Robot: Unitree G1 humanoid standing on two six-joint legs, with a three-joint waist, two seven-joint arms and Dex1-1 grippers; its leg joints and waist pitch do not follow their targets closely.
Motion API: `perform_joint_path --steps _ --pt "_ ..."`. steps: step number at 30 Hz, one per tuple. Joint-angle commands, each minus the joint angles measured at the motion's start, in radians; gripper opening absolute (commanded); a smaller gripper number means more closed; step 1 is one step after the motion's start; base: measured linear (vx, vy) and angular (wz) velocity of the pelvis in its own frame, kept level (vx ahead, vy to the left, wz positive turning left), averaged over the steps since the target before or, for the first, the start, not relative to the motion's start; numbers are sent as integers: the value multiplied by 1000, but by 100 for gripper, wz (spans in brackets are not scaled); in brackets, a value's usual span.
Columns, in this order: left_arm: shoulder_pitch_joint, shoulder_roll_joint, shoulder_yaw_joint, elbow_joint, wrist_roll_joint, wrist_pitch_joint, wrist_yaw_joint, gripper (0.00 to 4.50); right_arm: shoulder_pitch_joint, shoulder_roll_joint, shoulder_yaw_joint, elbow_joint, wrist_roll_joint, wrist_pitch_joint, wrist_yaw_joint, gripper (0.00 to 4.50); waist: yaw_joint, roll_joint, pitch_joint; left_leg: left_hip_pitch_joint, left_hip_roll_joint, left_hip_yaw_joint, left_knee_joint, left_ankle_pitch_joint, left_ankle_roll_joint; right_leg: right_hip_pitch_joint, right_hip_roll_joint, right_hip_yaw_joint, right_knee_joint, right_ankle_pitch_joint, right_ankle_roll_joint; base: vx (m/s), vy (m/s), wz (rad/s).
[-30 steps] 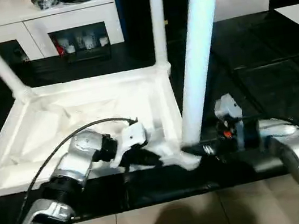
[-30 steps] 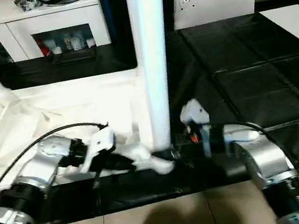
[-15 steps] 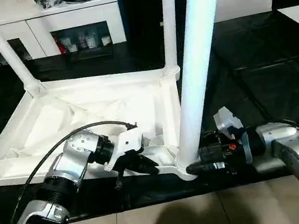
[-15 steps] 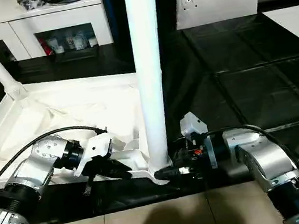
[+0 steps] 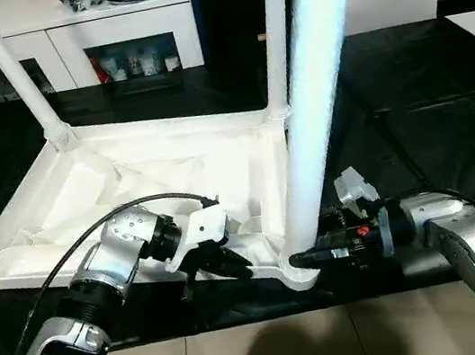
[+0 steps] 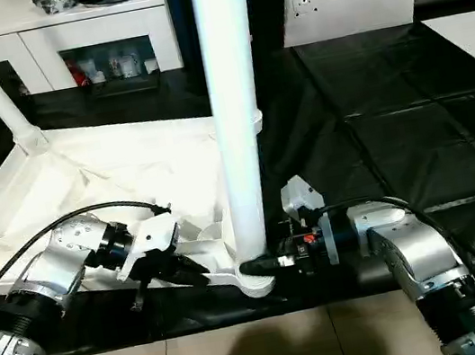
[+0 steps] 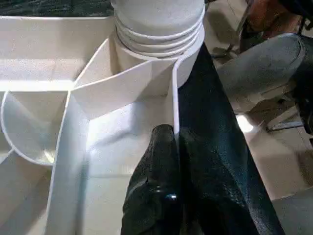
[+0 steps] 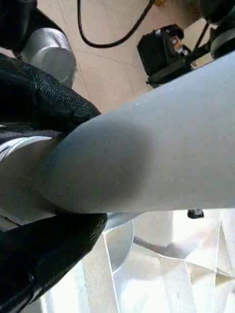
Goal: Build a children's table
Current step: Rotate leg to tighten
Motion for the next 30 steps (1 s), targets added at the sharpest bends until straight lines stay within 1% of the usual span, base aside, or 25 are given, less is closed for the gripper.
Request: perform_joint_path --steps 1,2,3,4,5,6,7,8,9,10,11,12,13,14,15,16,17,18,20,23,25,26,28,29,30 --pt "-5 -43 0 13 10 56 69 0 9 50 -13 -45 2 10 -98 214 -6 -5 -62 3 61 -17 -73 -176 50 53 -75 61 -81 -401 -121 0 0 0" --pt "-6 -45 2 13 10 60 74 0 10 53 -13 -46 -1 10 -105 208 -10 -6 -58 3 58 -17 -75 -197 42 53 -74 58 -87 -433 -114 0 0 0" --pt "-17 -73 17 16 6 108 127 0 12 90 -11 -38 -49 -3 -203 208 -11 -2 -57 5 56 -20 -75 -215 37 53 -75 54 -89 -465 -106 0 0 0" --pt "-22 -83 21 19 7 125 149 0 10 109 -13 -30 -66 -1 -247 205 -19 -6 -52 9 50 -19 -74 -243 23 48 -73 49 -100 -536 -83 0 0 0" --pt "-29 -97 28 24 7 152 178 0 4 132 -19 -19 -80 2 -298 203 -26 -4 -52 13 45 -21 -72 -257 14 47 -75 46 -110 -589 -60 0 0 0" --pt "-45 -131 47 37 0 194 235 0 -13 186 -46 7 -89 19 -405 202 -34 1 -51 11 42 -24 -72 -264 11 47 -74 43 -112 -608 -46 0 0 0" --pt "-50 -141 52 41 -1 203 253 0 -18 198 -52 14 -91 26 -429 200 -41 0 -50 11 43 -24 -73 -271 10 44 -71 42 -116 -616 -41 0 0 0" --pt "-61 -161 63 50 -3 222 291 0 -29 224 -66 29 -94 40 -481 200 -51 -2 -51 6 40 -27 -72 -280 6 49 -69 36 -116 -616 -33 0 0 0" --pt "-70 -178 72 58 -5 237 323 0 -39 245 -77 42 -97 53 -523 199 -55 -1 -54 7 42 -30 -72 -283 3 49 -71 35 -113 -604 -36 0 0 0" --pt "-102 -224 103 94 -1 275 442 0 -77 297 -101 95 -114 75 -635 199 -65 13 -55 5 42 -34 -73 -293 7 52 -70 35 -111 -574 -43 0 0 0" --pt "-111 -238 114 105 2 286 482 0 -89 315 -111 109 -120 83 -673 198 -82 10 -56 5 43 -33 -72 -304 7 49 -66 32 -111 -546 -58 0 0 0" --pt "-122 -256 128 117 8 298 532 0 -108 339 -125 132 -131 92 -728 198 -87 6 -60 2 42 -34 -73 -286 14 56 -68 35 -109 -508 -70 0 0 0" --pt "-124 -260 132 119 9 300 546 0 -114 345 -128 138 -135 93 -743 198 -90 7 -62 -5 43 -34 -74 -264 20 61 -70 38 -103 -473 -80 0 0 0" --pt "-129 -268 139 124 12 305 571 0 -125 357 -135 152 -144 94 -773 198 -93 7 -64 -9 42 -31 -73 -235 36 61 -69 41 -100 -425 -98 0 0 0" --pt "-143 -288 159 134 20 319 643 0 -171 390 -155 219 -174 94 -871 198 -95 6 -65 -9 43 -30 -72 -225 43 61 -70 44 -99 -409 -106 0 0 0" --pt "-151 -300 171 134 28 331 688 0 -200 411 -148 253 -202 77 -901 198 -105 8 -66 -14 41 -29 -71 -204 47 61 -69 45 -91 -381 -129 0 0 0" --pt "-152 -302 173 134 29 332 692 0 -202 413 -146 256 -205 75 -904 198 -107 5 -71 -12 40 -28 -65 -182 53 62 -71 45 -90 -365 -140 0 0 0" --pt "-152 -303 174 130 31 333 695 0 -206 416 -132 256 -219 57 -895 233 -103 5 -73 -17 39 -25 -62 -141 70 65 -72 48 -85 -315 -153 0 0 0" --pt "-144 -297 173 116 33 331 682 0 -201 423 -121 251 -225 27 -879 268 -98 6 -76 -20 42 -23 -59 -83 101 68 -71 50 -73 -223 -174 0 0 0" --pt "-129 -278 160 97 36 314 648 0 -185 417 -118 233 -221 3 -854 289 -96 5 -81 -21 46 -24 -55 -35 139 70 -71 51 -58 -124 -209 0 0 0" --pt "-117 -262 154 86 36 297 622 0 -170 406 -118 224 -218 -24 -840 316 -96 7 -79 -19 49 -24 -55 -31 154 68 -71 51 -55 -109 -220 0 0 0" --pt "-109 -245 148 80 37 282 592 0 -157 390 -122 215 -210 -44 -813 316 -97 6 -77 -19 50 -22 -56 -45 157 68 -72 51 -57 -122 -223 0 0 0" --pt "-94 -214 132 68 37 261 545 0 -137 358 -130 211 -207 -86 -764 334 -95 7 -75 -17 51 -21 -58 -76 149 68 -73 52 -63 -162 -218 0 0 0" --pt "-91 -209 129 65 37 258 537 0 -134 354 -131 209 -205 -89 -755 355 -94 7 -75 -16 52 -21 -58 -83 146 68 -74 52 -63 -168 -217 0 0 0" --pt "-81 -196 122 54 36 246 511 0 -123 340 -136 202 -199 -102 -729 355 -93 8 -73 -16 52 -20 -59 -93 141 67 -74 53 -65 -183 -214 0 0 0"
